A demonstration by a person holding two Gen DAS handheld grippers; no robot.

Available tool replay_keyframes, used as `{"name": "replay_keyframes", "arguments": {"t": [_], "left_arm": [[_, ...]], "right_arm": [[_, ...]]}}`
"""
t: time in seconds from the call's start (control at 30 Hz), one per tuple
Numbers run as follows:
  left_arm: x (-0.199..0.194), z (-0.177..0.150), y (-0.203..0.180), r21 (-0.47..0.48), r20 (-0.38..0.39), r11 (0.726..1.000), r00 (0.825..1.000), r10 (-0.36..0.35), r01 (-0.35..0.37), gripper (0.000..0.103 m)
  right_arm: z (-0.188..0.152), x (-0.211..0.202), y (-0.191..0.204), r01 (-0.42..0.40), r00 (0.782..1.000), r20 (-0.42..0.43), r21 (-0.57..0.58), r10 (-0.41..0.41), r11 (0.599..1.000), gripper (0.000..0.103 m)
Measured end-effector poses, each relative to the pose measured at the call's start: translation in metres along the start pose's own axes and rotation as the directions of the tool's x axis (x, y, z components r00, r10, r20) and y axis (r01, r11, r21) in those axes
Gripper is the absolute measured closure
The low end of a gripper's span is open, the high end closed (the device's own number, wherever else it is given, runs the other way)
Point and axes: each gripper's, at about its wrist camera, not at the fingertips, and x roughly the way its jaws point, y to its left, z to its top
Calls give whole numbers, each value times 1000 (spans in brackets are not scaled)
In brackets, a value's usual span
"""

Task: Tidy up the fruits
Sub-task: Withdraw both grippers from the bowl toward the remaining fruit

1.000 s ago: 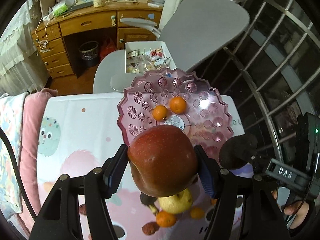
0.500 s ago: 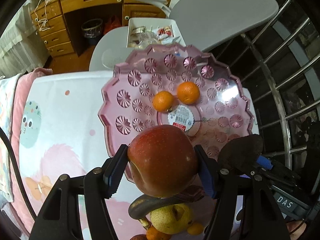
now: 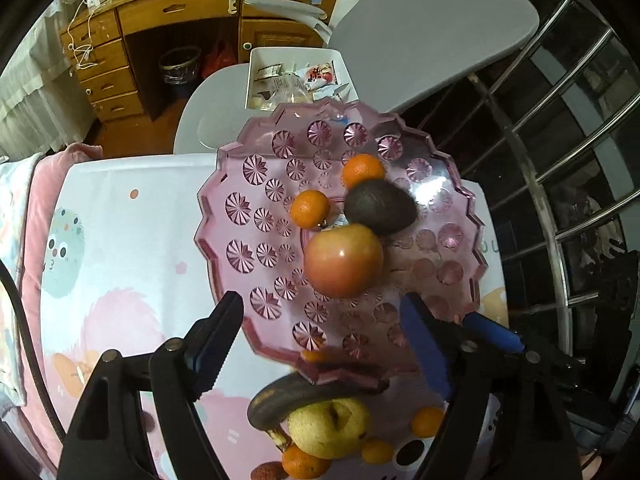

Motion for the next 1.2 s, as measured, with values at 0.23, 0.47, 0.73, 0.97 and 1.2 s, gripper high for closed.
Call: {"name": "replay_keyframes", "arguments": {"t": [0.23, 0.47, 0.73, 0.97, 1.2], "left_arm": [[-30, -19, 5, -19, 19, 1000, 1000, 2, -2, 24], [-72, -46, 25, -30, 49, 1000, 999, 3, -2, 24], [-117, -74, 55, 13, 107, 999, 994, -38, 36, 24], [-142, -106, 91, 60, 94, 997, 994, -46, 40, 24], [-178, -136, 127, 149, 87, 988, 995, -40, 27, 24]], "right_arm": [[-13, -16, 8, -35, 999, 4, 8, 35, 999, 42], [-32, -34, 24, -29, 999, 19, -2, 29, 1000, 42], [-63, -60, 43, 13, 996, 83, 16, -14, 1000, 42], [-105, -71, 73, 84, 988, 123, 57, -91, 995, 42], [-152, -85, 111, 129, 973, 178, 104, -146, 986, 41]]}}
